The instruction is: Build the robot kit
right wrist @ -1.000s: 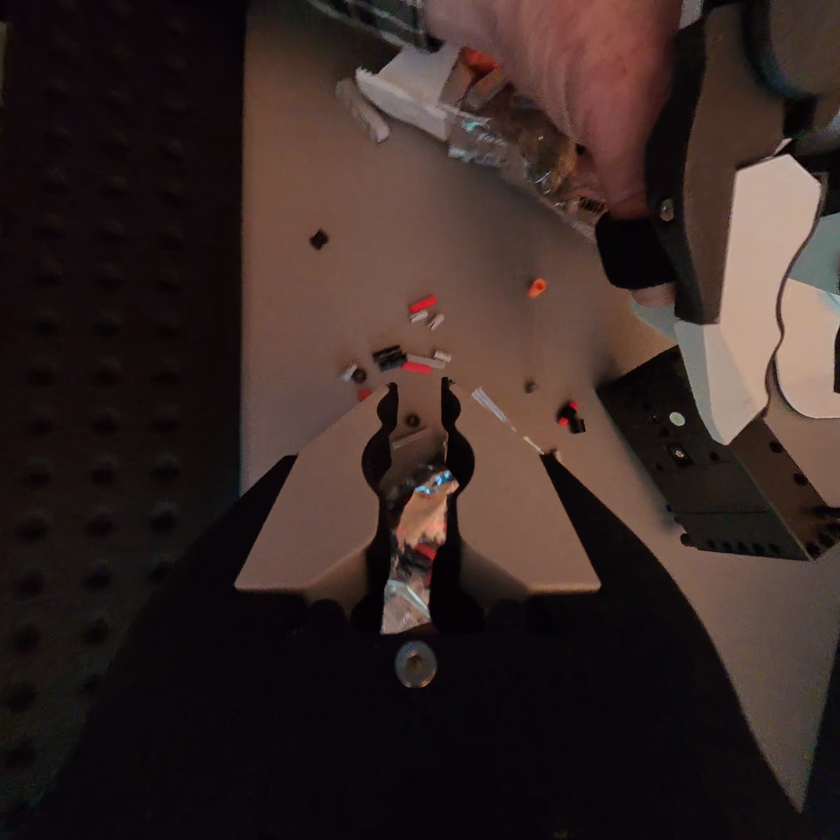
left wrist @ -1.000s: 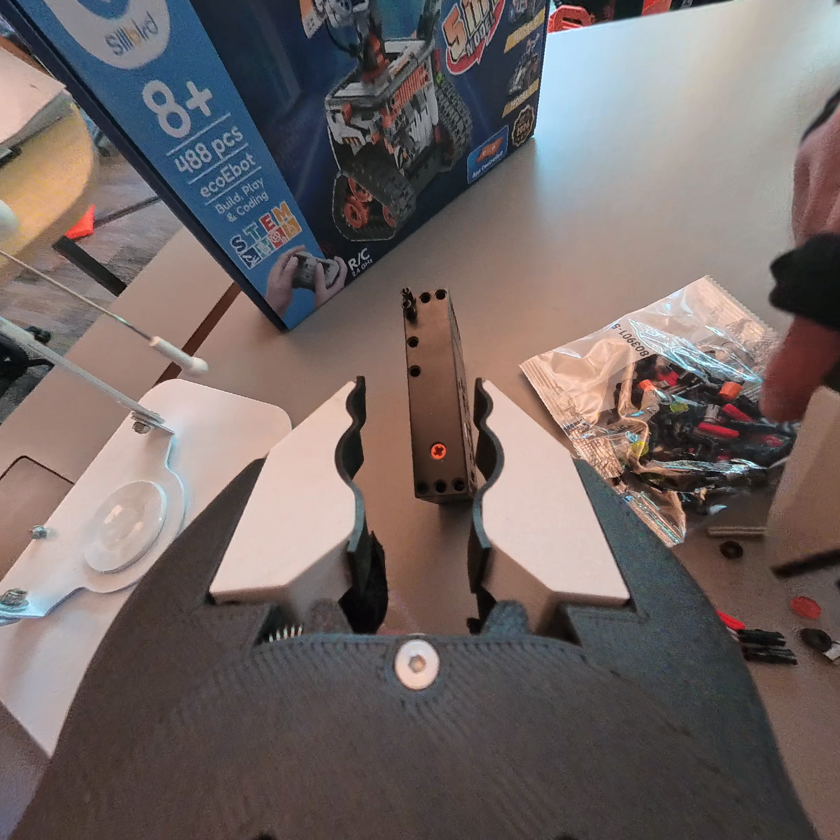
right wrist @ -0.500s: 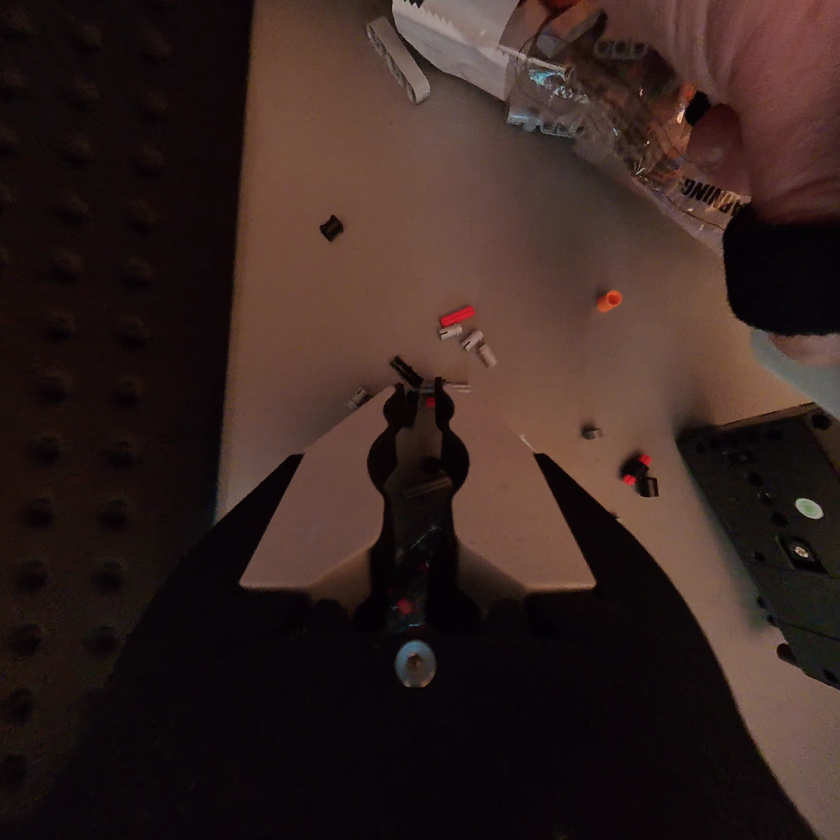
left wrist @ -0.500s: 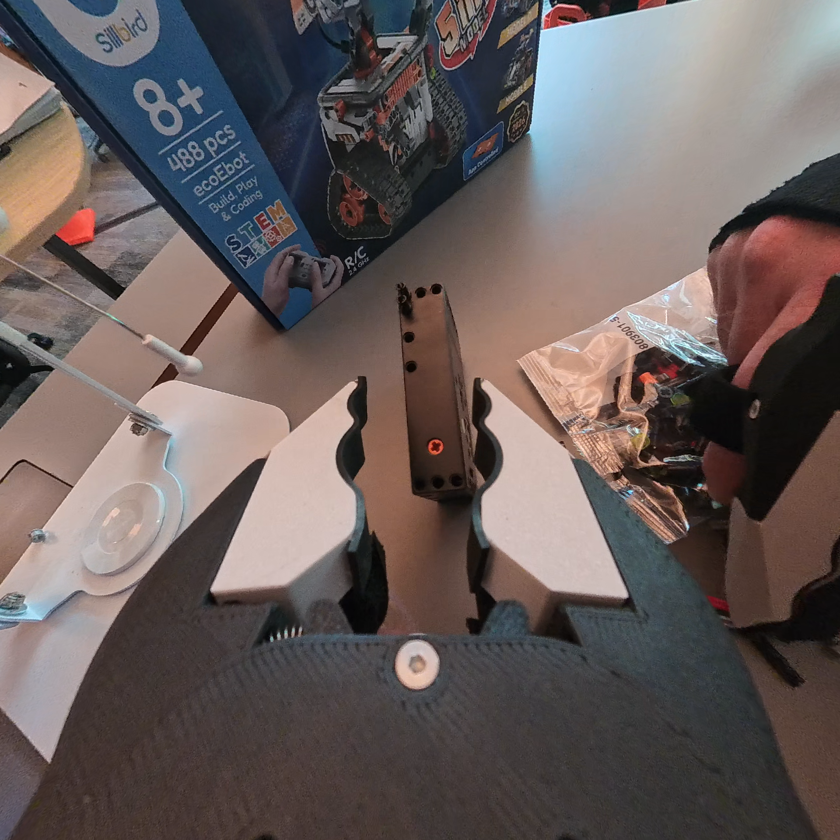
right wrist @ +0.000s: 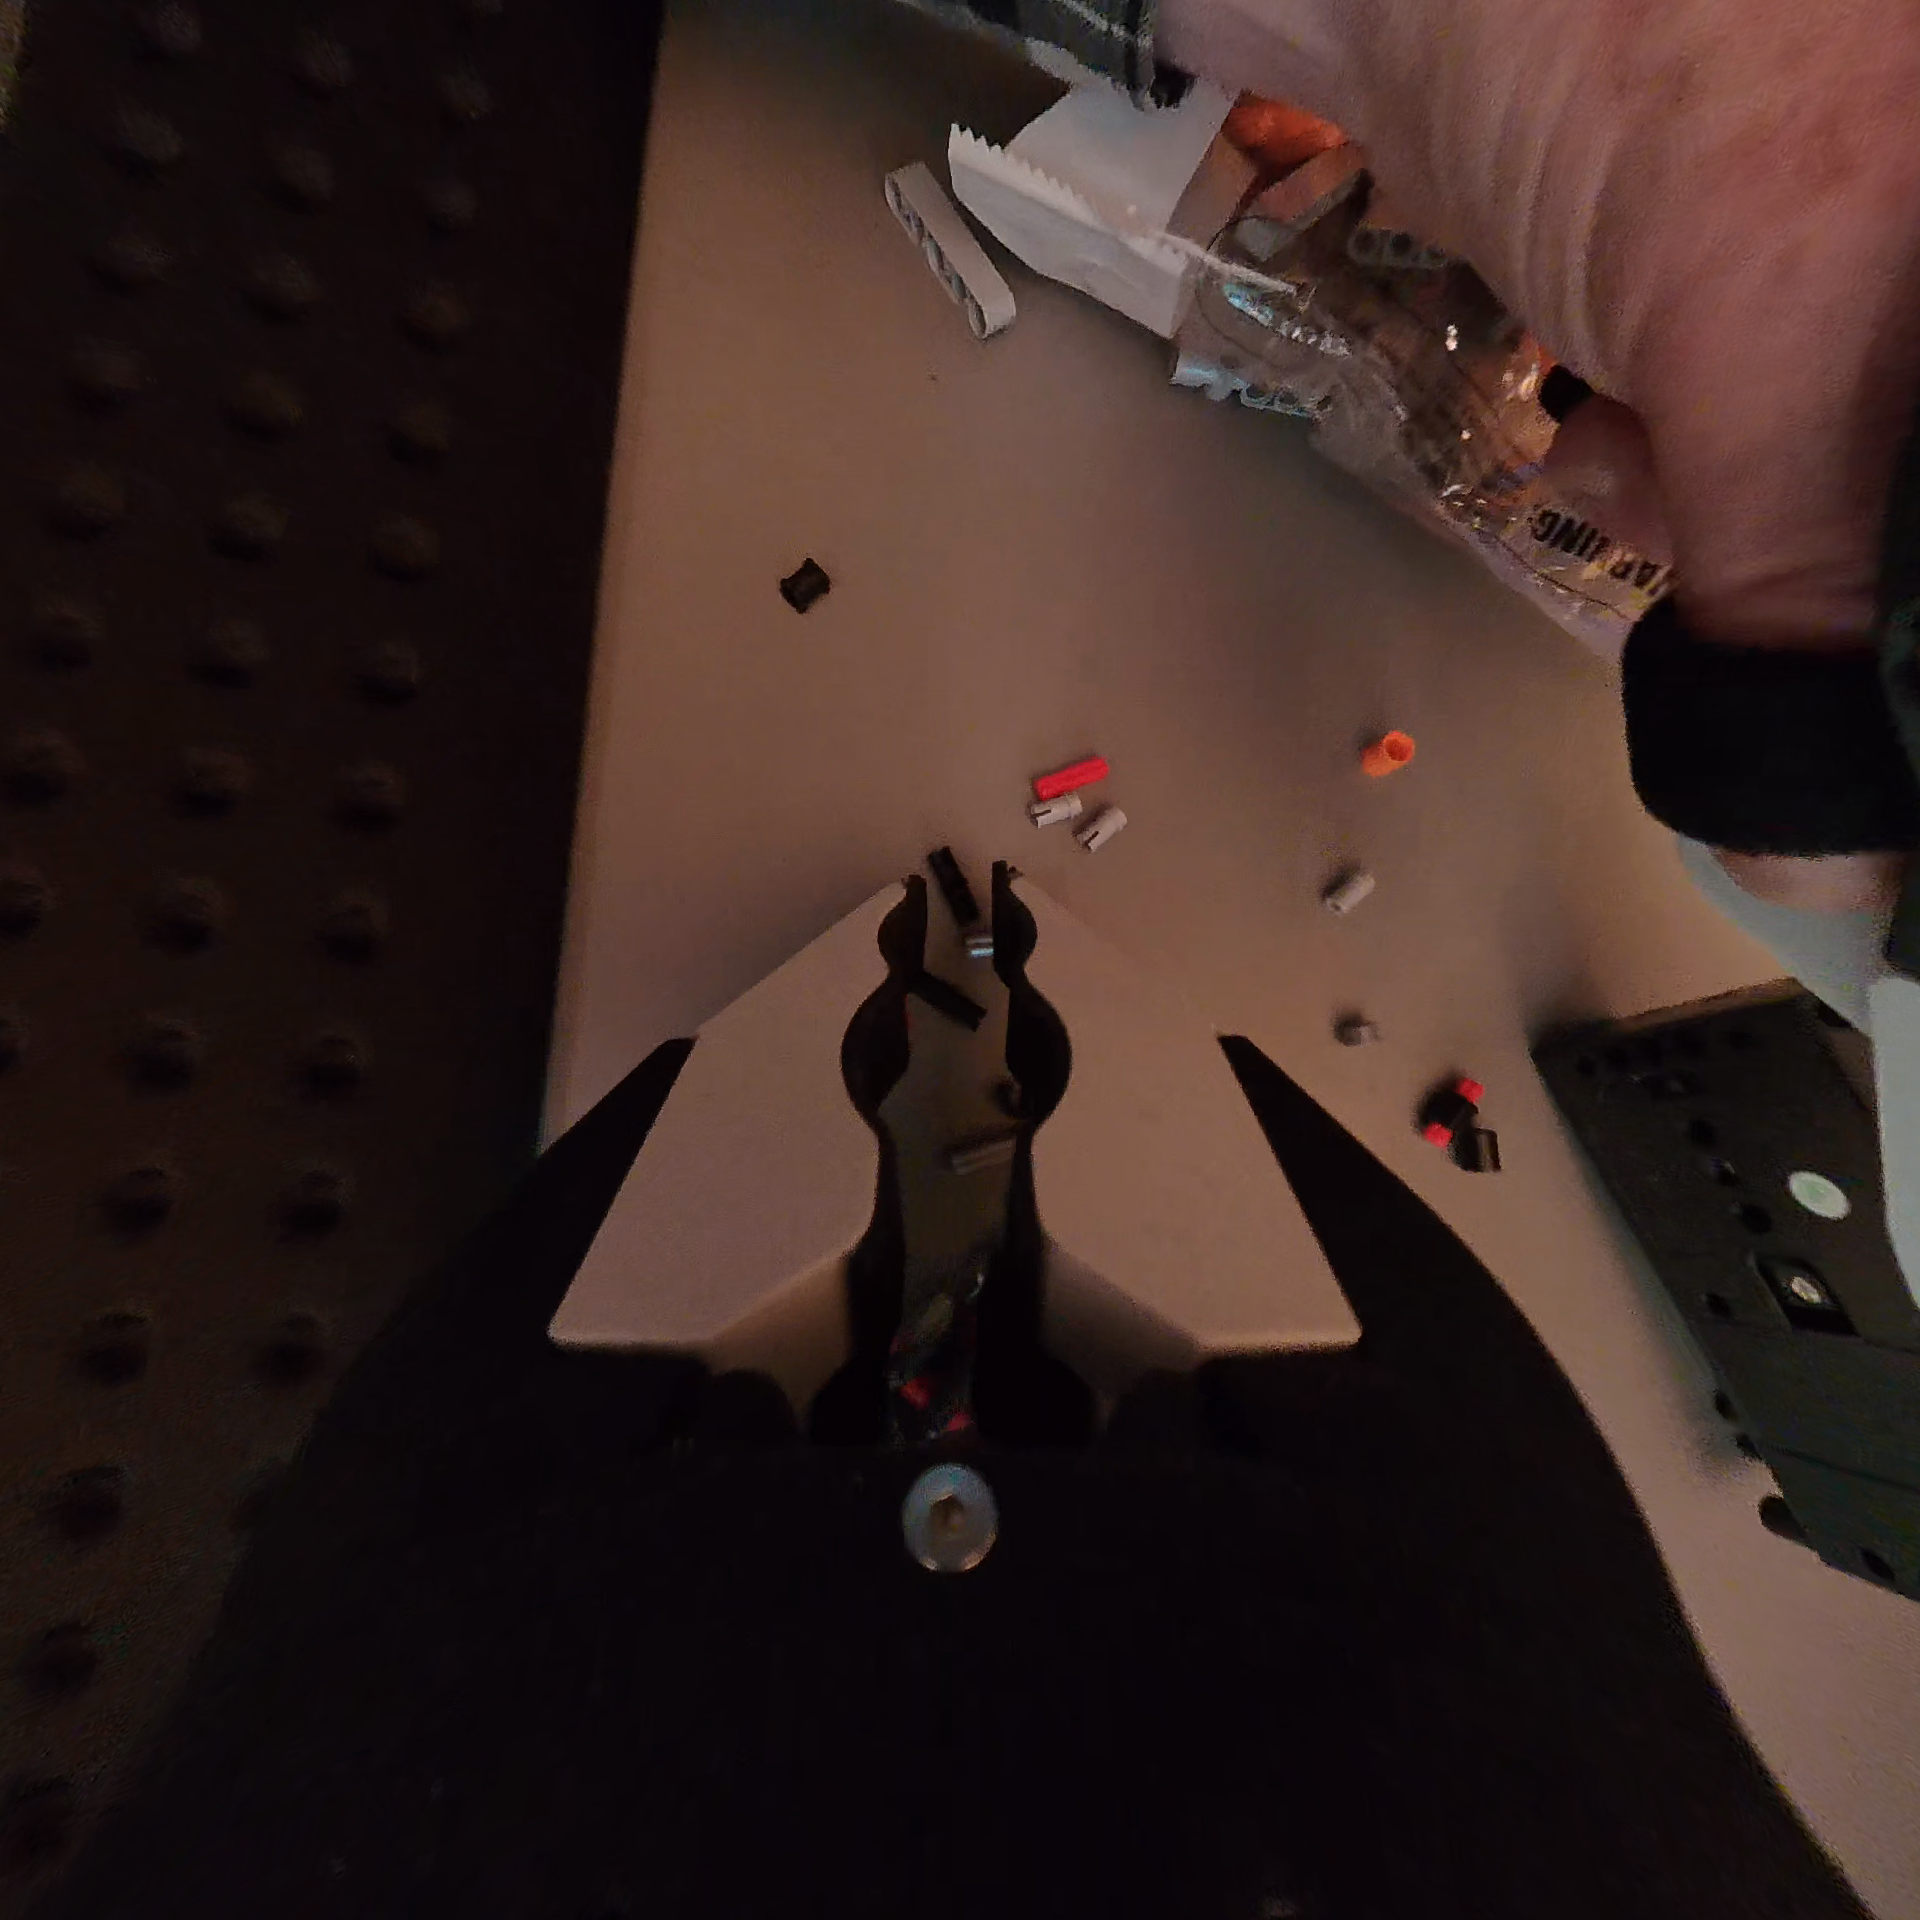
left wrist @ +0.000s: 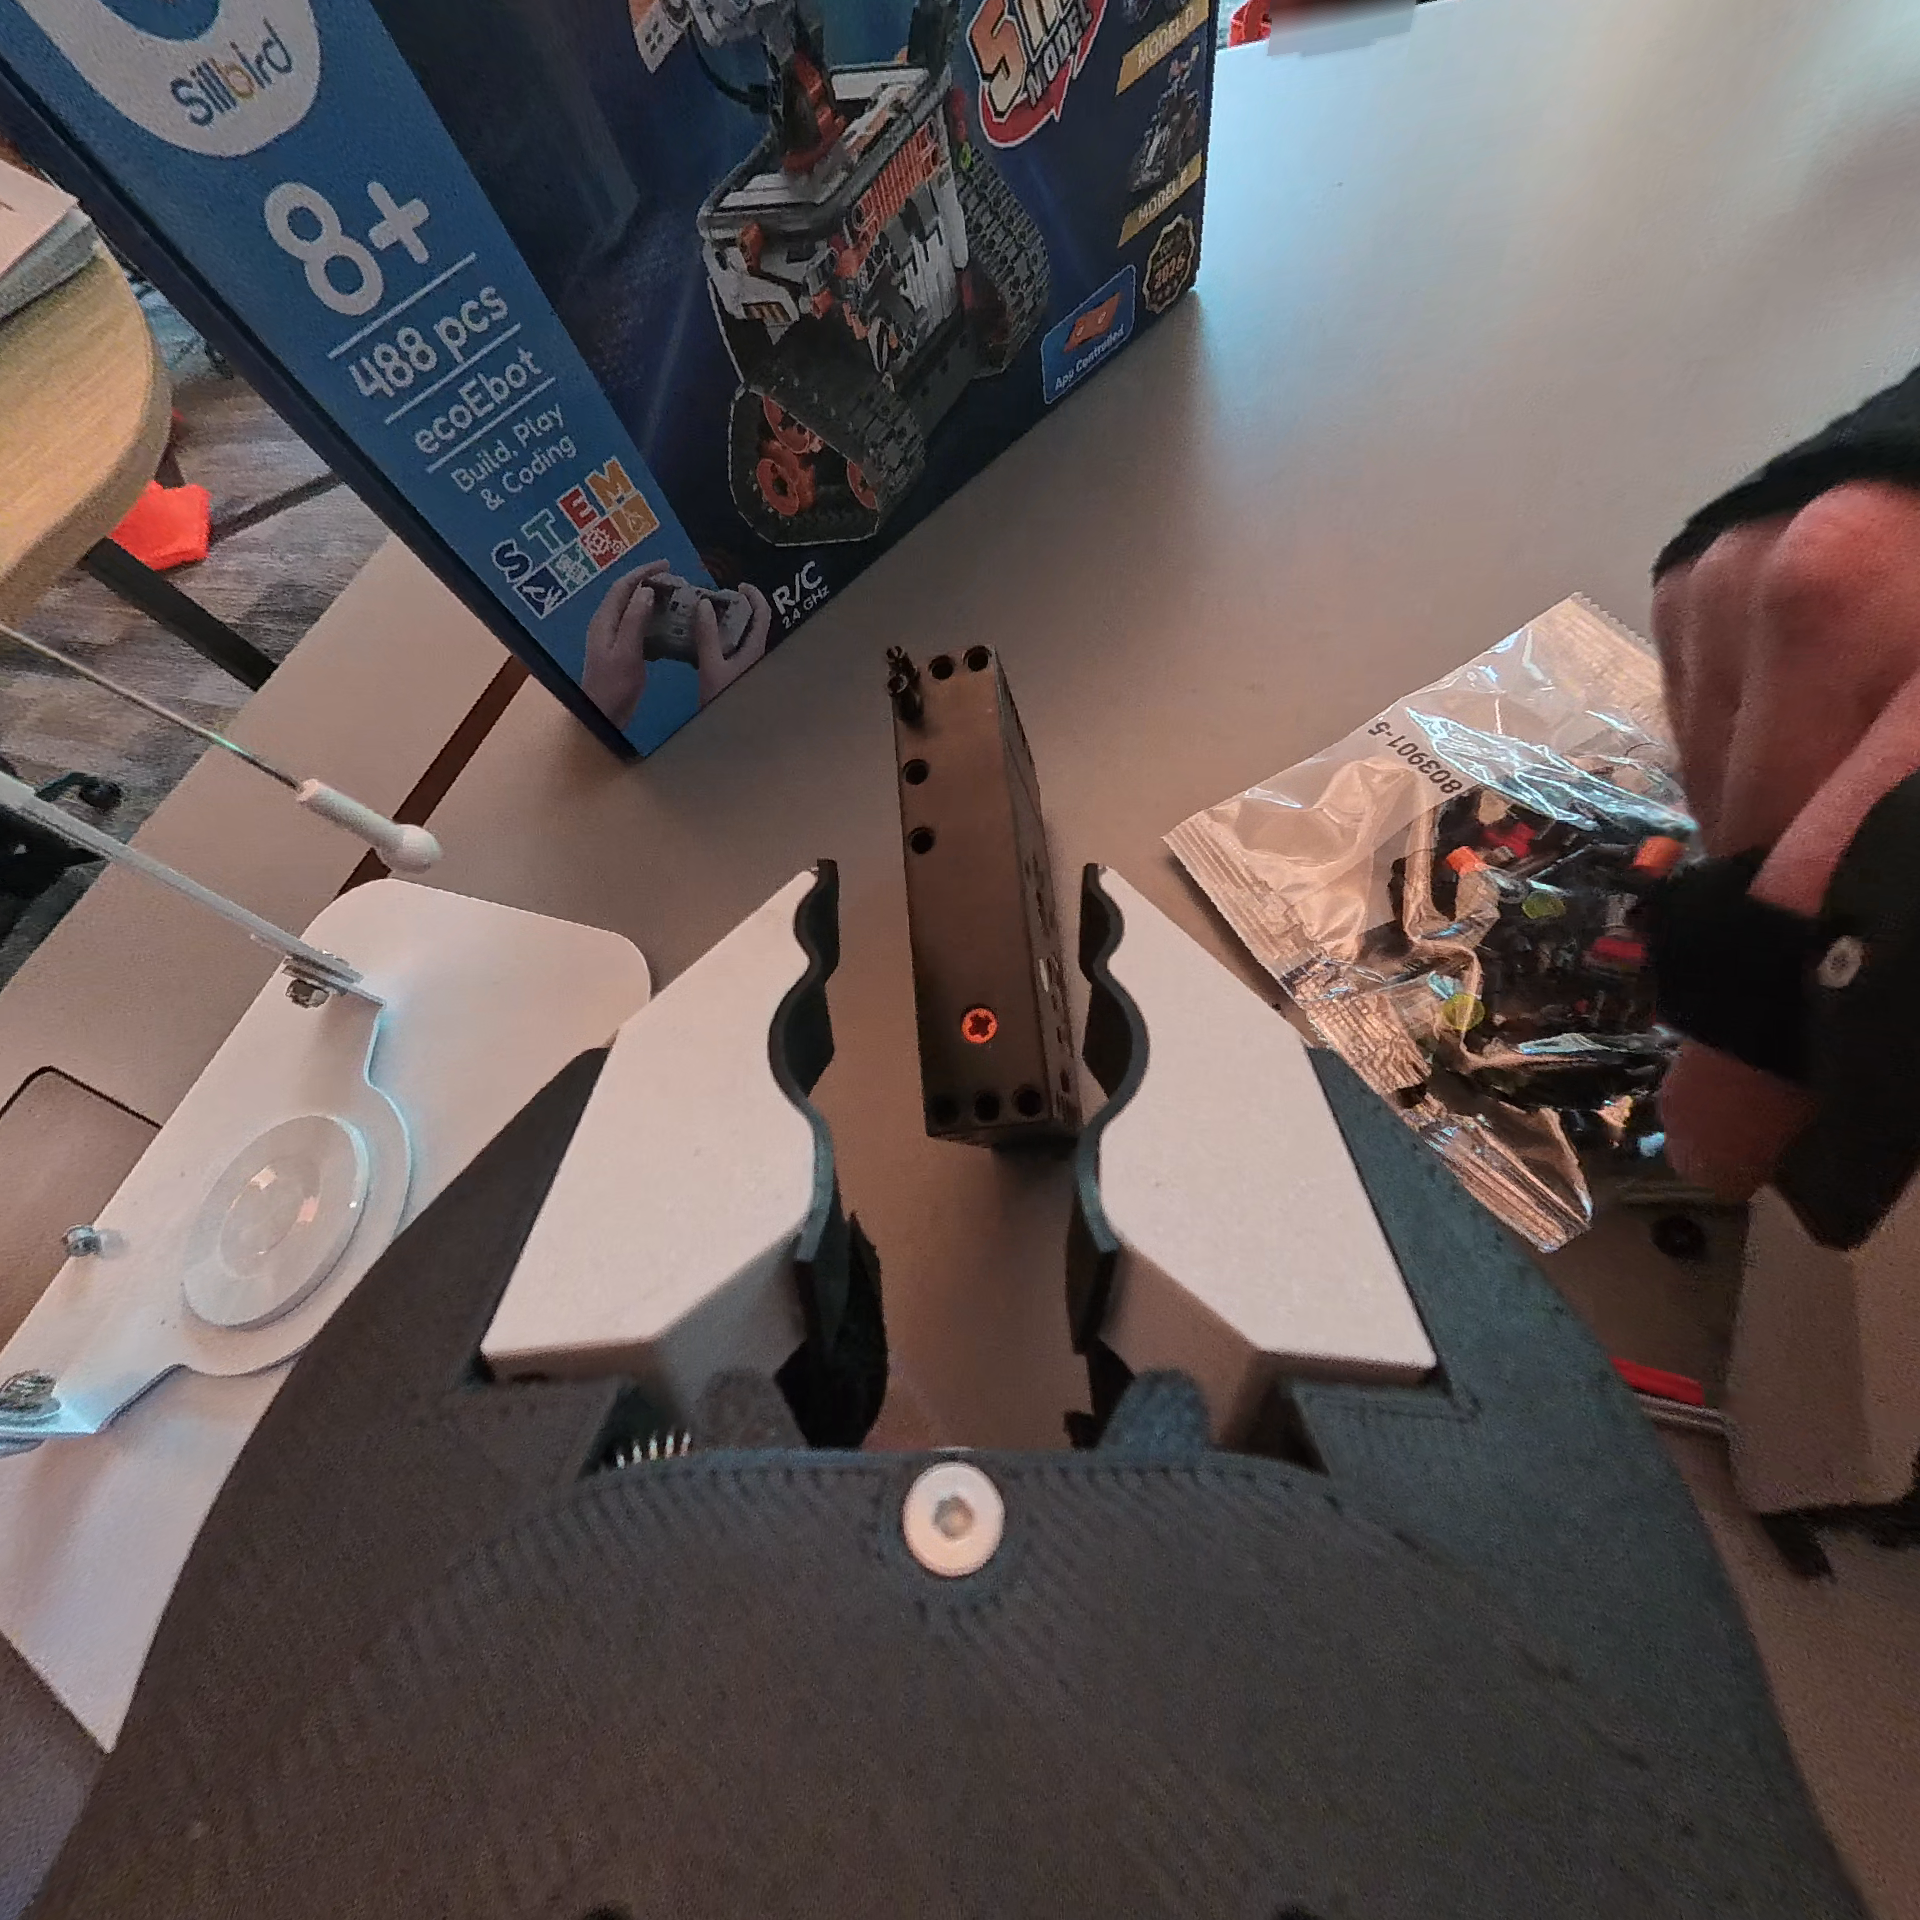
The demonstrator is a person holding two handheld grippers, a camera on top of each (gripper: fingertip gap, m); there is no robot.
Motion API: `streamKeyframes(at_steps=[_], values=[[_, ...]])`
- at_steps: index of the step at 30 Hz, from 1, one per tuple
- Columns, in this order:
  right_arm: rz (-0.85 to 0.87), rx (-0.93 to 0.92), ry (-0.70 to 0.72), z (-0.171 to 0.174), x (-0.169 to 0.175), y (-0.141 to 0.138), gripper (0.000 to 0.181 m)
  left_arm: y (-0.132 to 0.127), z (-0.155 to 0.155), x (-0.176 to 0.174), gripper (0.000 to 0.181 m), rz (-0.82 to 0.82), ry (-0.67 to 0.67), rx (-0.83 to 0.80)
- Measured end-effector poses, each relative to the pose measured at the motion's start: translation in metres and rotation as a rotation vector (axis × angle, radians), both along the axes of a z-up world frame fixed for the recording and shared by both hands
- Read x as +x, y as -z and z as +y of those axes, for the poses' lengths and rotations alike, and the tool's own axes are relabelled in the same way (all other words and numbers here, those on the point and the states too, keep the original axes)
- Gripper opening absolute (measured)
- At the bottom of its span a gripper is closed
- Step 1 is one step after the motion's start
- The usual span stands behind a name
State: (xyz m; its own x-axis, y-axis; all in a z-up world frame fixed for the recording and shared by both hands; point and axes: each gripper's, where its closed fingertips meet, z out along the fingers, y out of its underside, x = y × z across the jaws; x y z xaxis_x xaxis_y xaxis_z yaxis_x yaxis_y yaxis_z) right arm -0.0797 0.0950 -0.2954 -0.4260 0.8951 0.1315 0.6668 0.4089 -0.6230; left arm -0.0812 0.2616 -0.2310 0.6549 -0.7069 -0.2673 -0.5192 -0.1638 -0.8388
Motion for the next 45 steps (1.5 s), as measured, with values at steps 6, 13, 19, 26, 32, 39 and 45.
streamKeyframes(at_steps=[6,13,19,26,32,39,45], values=[[-0.031,-0.039,-0.011,-0.001,-0.001,0.007,0.003,-0.003,-0.003,-0.003,0.045,-0.004,0.005,0.006],[0.179,-0.262,0.171,0.034,0.008,-0.050,0.003,-0.037,-0.034,-0.002,0.037,0.057,0.140,0.175],[0.358,-0.486,0.318,0.084,0.042,-0.104,0.003,-0.057,-0.076,0.023,0.029,0.158,0.331,0.376],[0.371,-0.585,0.310,0.087,0.049,-0.114,0.002,-0.051,-0.075,0.051,0.022,0.327,0.325,0.565],[0.390,-0.664,0.317,0.088,0.048,-0.119,0.002,-0.057,-0.079,0.056,0.004,0.349,0.318,0.645],[0.443,-0.725,0.334,0.091,0.049,-0.127,0.002,-0.063,-0.077,0.056,0.001,0.344,0.284,0.688],[0.533,-0.753,0.346,0.097,0.053,-0.139,0.006,-0.075,-0.077,0.055,0.000,0.265,0.247,0.713]])
